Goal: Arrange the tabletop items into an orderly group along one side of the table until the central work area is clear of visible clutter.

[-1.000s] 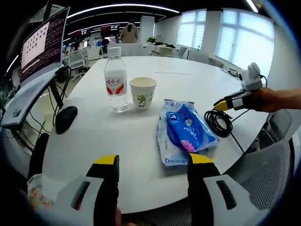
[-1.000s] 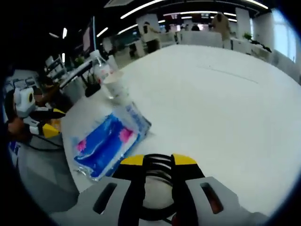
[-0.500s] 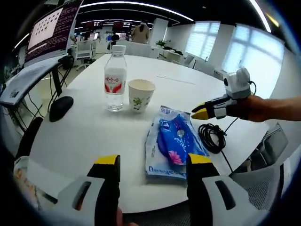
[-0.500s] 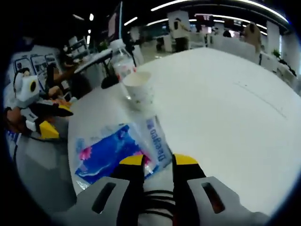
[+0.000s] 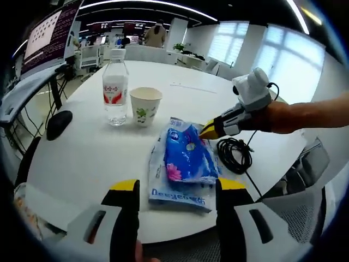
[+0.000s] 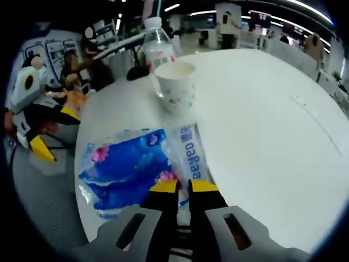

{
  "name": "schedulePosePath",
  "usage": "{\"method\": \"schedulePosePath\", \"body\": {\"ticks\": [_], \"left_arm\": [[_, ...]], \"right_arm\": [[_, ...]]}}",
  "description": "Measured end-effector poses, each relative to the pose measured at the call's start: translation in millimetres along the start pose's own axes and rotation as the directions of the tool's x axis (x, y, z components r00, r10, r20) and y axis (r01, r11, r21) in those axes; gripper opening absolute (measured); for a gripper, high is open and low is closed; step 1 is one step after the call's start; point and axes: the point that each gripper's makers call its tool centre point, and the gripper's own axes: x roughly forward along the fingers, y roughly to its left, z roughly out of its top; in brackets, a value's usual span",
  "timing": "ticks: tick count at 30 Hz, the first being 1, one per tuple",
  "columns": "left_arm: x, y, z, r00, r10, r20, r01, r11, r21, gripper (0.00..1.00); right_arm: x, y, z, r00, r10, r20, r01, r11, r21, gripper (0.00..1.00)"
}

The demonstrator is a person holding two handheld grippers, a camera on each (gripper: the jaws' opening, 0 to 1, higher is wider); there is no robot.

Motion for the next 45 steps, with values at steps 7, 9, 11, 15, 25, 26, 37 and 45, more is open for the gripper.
{"method": "schedulePosePath", "body": {"ticks": [7,9,11,15,25,26,37,45], "left_arm": [[0,0.0,-2.6,1.0,0.003,0.001,-0.003,1.0,-0.017,0.56],[0,0.3,-2.5,1.0,0.005,0.003,-0.005,1.0,-0.02,0.56],[0,0.0,-2.4,1.0,0.006,0.004,-0.006,1.0,-0.022,0.56],[0,-1.2,-0.8,1.0,0.004,0.005,-0.004,1.0,-0.014,0.56],[1,-1.7,-2.6,1.0,0.0,0.003,0.001,1.0,-0.016,0.56],[1,-1.6,-2.6,1.0,0.0,0.004,0.0,1.0,-0.016,0.56],[1,-2.7,-4.1,1.0,-0.009,0.006,0.009,1.0,-0.029,0.55],[-2,0.3,-2.6,1.0,-0.001,0.018,0.001,0.999,-0.042,0.56]], "right_arm": [[-14,-5,-6.4,0.999,-0.017,0.028,0.016,0.999,0.035,0.0],[-20,-9,-9.3,0.999,-0.029,0.038,0.027,0.998,0.054,0.0],[-26,-13,-11.5,0.998,-0.044,0.053,0.04,0.995,0.087,0.0],[-38,-23,-17.5,0.994,-0.073,0.077,0.061,0.987,0.151,0.0],[-71,-65,-30.3,0.976,-0.184,0.121,0.141,0.944,0.3,0.0],[-74,-68,-31.7,0.973,-0.195,0.122,0.148,0.938,0.313,0.0],[-107,-117,-41.3,0.935,-0.319,0.155,0.217,0.861,0.46,0.0],[-124,-146,-51.8,0.903,-0.404,0.146,0.261,0.786,0.561,0.0]]}}
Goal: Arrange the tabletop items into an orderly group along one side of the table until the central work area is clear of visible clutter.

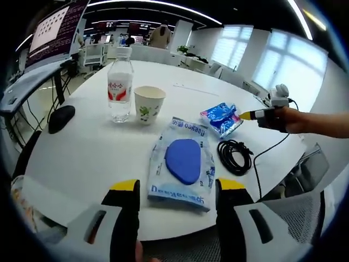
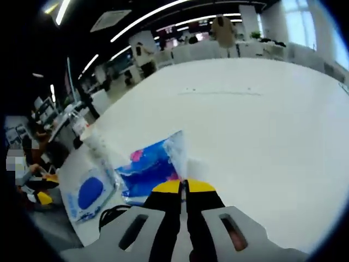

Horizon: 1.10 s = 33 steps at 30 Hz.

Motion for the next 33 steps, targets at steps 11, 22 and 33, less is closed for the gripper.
{"method": "schedulePosePath", "body": {"ticks": [11,22,33], "left_arm": [[-1,0.4,-0.2,1.0,0.002,0.003,-0.002,1.0,-0.01,0.56],[2,-1.5,-3.0,1.0,-0.003,-0.011,0.003,1.0,-0.001,0.56],[3,-0.9,-5.1,1.0,0.004,-0.019,-0.005,1.0,-0.007,0.56]], "right_arm": [[-8,-48,7.9,0.992,-0.123,0.039,0.116,0.983,0.143,0.0],[-16,-56,-5.8,0.984,-0.177,-0.002,0.175,0.972,0.159,0.01],[-20,-66,-17.5,0.976,-0.216,-0.013,0.214,0.95,0.226,0.01]]}}
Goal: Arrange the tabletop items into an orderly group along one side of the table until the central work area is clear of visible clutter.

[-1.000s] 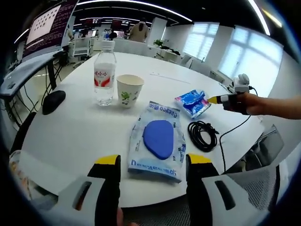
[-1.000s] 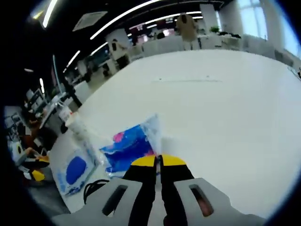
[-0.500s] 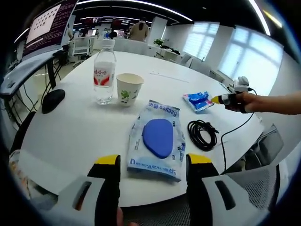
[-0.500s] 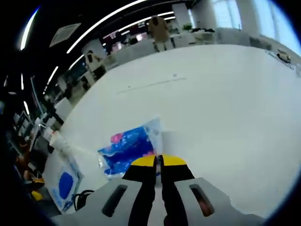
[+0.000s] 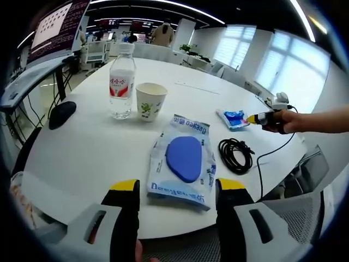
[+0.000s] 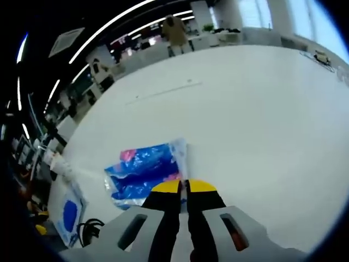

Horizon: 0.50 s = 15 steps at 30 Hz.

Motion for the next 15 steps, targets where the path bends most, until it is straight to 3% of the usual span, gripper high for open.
{"method": "schedulePosePath", "body": {"ticks": [8,15], "left_arm": [[2.0,-2.3,-4.8,1.0,-0.001,-0.026,0.001,1.0,0.01,0.53],[2.7,-5.2,-7.4,0.999,-0.003,-0.041,0.004,1.0,0.016,0.52]], "right_arm": [[1.3,-1.0,-9.7,1.0,0.007,-0.013,-0.006,1.0,0.008,0.02],[1.7,-4.1,-5.9,1.0,0.022,-0.005,-0.022,1.0,0.022,0.03]]}}
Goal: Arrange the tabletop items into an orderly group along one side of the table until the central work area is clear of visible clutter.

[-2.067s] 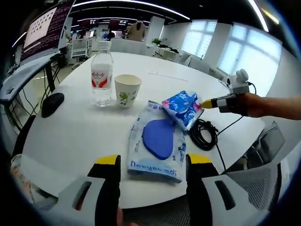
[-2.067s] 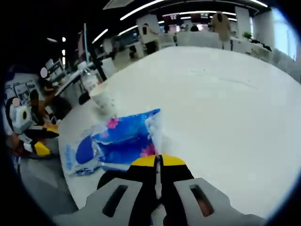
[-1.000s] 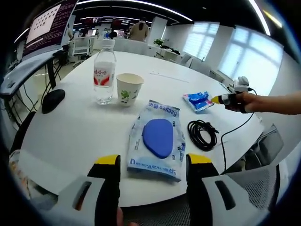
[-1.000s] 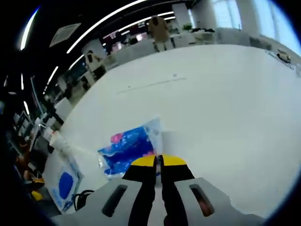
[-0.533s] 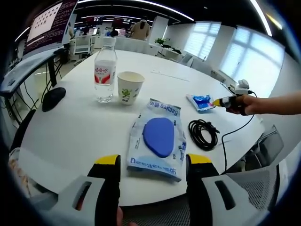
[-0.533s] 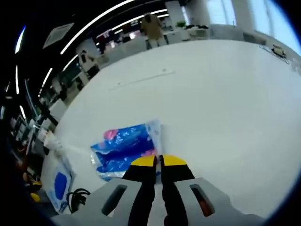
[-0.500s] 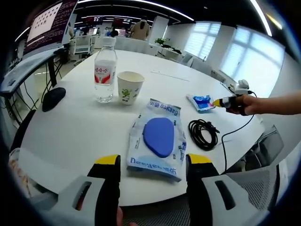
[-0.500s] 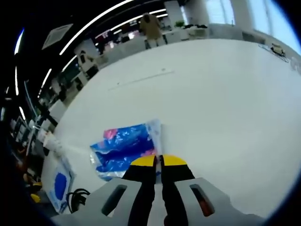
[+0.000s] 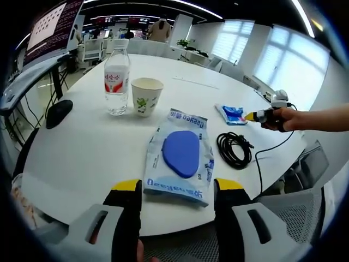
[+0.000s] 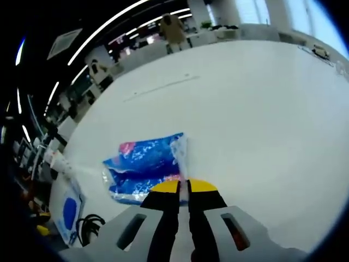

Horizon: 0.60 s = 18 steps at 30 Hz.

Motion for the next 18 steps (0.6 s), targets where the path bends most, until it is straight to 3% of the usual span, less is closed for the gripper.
{"method": "schedulePosePath", "body": {"ticks": [8,18], "left_arm": [[1,0.3,-2.7,1.0,0.01,-0.011,-0.01,1.0,-0.014,0.49],[5,-1.9,-8.7,0.999,0.022,-0.046,-0.022,1.0,-0.013,0.45]], "right_arm": [[-2,1,9.2,1.0,0.012,0.014,-0.012,1.0,-0.029,0.05],[-9,17,8.8,0.999,0.026,0.03,-0.023,0.996,-0.085,0.06]]}}
